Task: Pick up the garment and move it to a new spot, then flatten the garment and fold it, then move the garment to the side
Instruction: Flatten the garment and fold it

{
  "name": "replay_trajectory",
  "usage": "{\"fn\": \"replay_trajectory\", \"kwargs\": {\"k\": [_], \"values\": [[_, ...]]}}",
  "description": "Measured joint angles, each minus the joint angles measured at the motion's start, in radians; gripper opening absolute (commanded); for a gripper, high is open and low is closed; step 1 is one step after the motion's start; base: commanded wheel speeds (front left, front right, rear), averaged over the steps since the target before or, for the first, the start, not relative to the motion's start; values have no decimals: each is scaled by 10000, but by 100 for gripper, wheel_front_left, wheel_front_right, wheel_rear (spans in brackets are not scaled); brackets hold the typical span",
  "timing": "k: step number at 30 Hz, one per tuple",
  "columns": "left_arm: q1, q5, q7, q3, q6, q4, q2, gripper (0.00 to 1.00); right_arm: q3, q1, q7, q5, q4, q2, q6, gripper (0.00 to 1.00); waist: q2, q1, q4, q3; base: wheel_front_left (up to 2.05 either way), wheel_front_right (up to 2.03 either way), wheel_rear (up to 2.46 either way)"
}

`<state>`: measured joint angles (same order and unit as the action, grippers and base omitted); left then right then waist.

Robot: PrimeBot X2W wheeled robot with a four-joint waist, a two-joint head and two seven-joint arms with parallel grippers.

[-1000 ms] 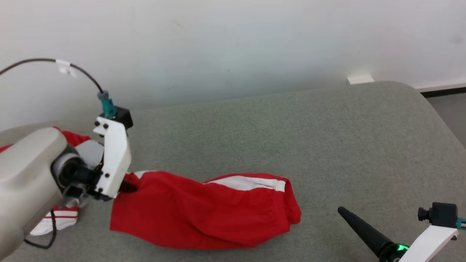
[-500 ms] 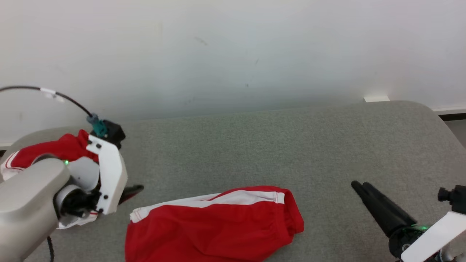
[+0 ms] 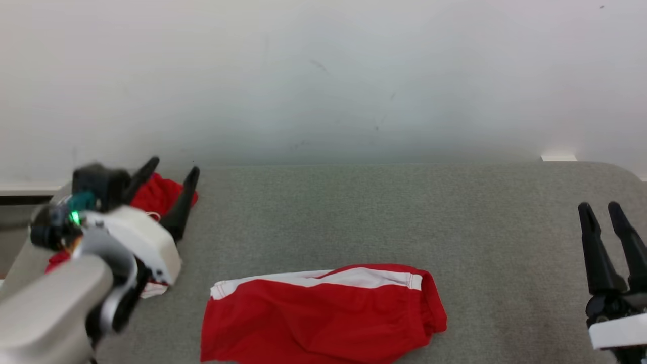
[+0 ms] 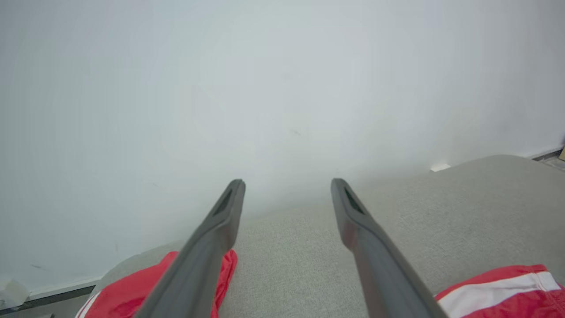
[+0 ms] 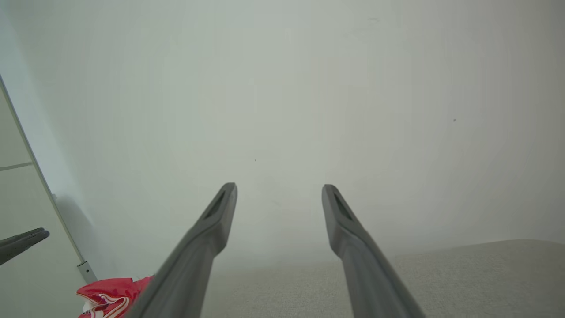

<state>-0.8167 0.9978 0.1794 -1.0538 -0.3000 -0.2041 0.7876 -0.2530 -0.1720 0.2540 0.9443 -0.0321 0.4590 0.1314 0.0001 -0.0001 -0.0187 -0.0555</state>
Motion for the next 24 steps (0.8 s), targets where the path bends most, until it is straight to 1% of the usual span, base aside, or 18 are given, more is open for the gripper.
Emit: {"fn": "replay_trajectory", "kwargs": {"k": [2, 3, 4, 5, 7, 10, 13, 15, 20, 22, 24], "values": [[801, 86, 587, 347, -548, 313, -92, 100, 387, 354, 25, -606, -12, -518, 0, 100, 0, 0, 67, 22, 0, 0, 0], [1206, 148, 761, 694, -775, 535, -205, 100, 514, 558, 25, -922, -4, -740, 0, 100, 0, 0, 98, 42, 0, 0, 0], [1553, 92, 794, 1003, -970, 713, -299, 100, 681, 735, 25, -1195, -12, -970, 0, 100, -1, 0, 126, 57, 0, 0, 0], [1964, -203, 817, 1371, -1170, 974, -426, 100, 825, 915, 27, -1490, -12, -1162, 0, 100, -1, 0, 149, 72, 0, 0, 0], [2902, -894, 836, 2476, -1383, 1563, -909, 100, 1104, 1209, 29, -1939, 4, -1532, 0, 100, 0, 0, 187, 109, 0, 0, 0], [4660, -2048, 838, 4092, -1406, 2067, -1720, 100, 1356, 1555, 42, -2732, 2, -1916, 0, 100, -1, 1, 186, 142, 0, 0, 0], [6214, -3139, 840, 5369, -1158, 2309, -2652, 100, 1277, 1817, 71, -3097, -234, -2366, 0, 100, 0, 1, 137, 156, 0, 0, 0], [7038, -3695, 840, 6103, -798, 2288, -3294, 100, 1129, 1892, 44, -3269, -564, -2550, 0, 100, -1, 1, 115, 157, 0, 0, 0], [8131, -4788, 842, 7415, 314, 1941, -4834, 100, 629, 1501, -581, -3624, -1641, -3120, 0, 100, -1, 1, 146, 180, 0, 0, 0], [8253, -5127, 844, 7745, 779, 1779, -5354, 100, 539, 1144, -903, -3858, -2130, -3317, 0, 100, 0, 1, 232, 168, 0, 0, 0], [8261, -5465, 846, 8025, 1220, 1584, -5741, 100, 366, 853, -1202, -4057, -2629, -3411, 0, 100, 0, 1, 355, 153, 0, 0, 0]]}}
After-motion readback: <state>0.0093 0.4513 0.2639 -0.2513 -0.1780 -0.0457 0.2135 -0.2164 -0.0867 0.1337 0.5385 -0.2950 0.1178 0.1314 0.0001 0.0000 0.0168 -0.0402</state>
